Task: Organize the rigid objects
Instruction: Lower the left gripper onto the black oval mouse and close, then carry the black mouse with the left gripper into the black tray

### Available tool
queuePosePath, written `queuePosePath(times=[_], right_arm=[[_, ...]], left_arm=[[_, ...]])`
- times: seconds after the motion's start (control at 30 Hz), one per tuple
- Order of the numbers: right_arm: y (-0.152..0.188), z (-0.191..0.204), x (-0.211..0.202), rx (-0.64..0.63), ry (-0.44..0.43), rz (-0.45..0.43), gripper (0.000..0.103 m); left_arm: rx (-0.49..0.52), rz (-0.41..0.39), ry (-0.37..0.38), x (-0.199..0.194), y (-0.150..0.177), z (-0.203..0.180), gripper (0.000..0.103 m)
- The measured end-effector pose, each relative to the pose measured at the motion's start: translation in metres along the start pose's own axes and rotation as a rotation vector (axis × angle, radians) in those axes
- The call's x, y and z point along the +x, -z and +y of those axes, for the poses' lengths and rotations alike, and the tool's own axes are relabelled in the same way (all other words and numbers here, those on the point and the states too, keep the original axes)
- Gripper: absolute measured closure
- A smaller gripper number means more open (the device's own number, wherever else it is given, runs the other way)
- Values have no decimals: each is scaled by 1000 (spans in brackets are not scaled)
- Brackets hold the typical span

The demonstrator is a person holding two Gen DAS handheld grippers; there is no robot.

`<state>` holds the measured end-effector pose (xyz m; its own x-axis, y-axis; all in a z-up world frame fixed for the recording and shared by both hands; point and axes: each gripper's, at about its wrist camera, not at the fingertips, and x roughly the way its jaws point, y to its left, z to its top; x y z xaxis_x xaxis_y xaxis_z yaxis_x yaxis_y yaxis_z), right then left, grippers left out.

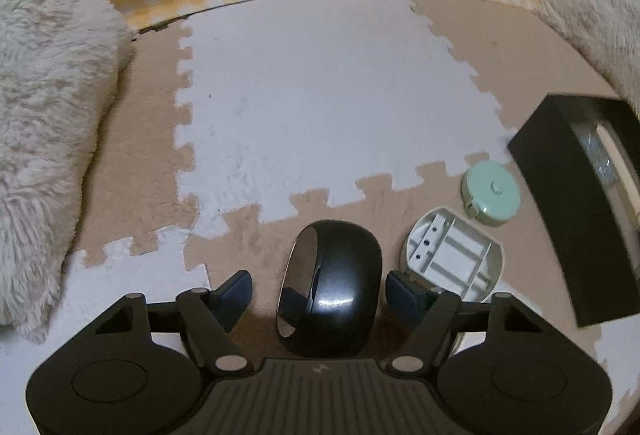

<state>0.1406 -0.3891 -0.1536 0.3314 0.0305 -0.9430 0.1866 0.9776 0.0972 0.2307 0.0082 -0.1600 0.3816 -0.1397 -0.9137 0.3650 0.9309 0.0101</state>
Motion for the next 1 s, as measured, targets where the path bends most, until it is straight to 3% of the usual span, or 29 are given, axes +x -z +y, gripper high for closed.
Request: queuePosePath(times=[0.17, 0.47, 0.73, 1.0], right_arm=[[0, 0, 0, 3, -2, -1, 94], [0, 1, 0, -1, 4, -2, 93], [0, 0, 0, -5, 3, 0, 93], [-1, 2, 0, -13, 6, 3, 94]], left_arm=[[22, 11, 20, 5, 1, -3, 46], [1, 3, 6, 9, 3, -3, 46], [-105, -10, -32, 3, 1, 8, 48], [-262, -121, -21, -25, -7, 17, 48]])
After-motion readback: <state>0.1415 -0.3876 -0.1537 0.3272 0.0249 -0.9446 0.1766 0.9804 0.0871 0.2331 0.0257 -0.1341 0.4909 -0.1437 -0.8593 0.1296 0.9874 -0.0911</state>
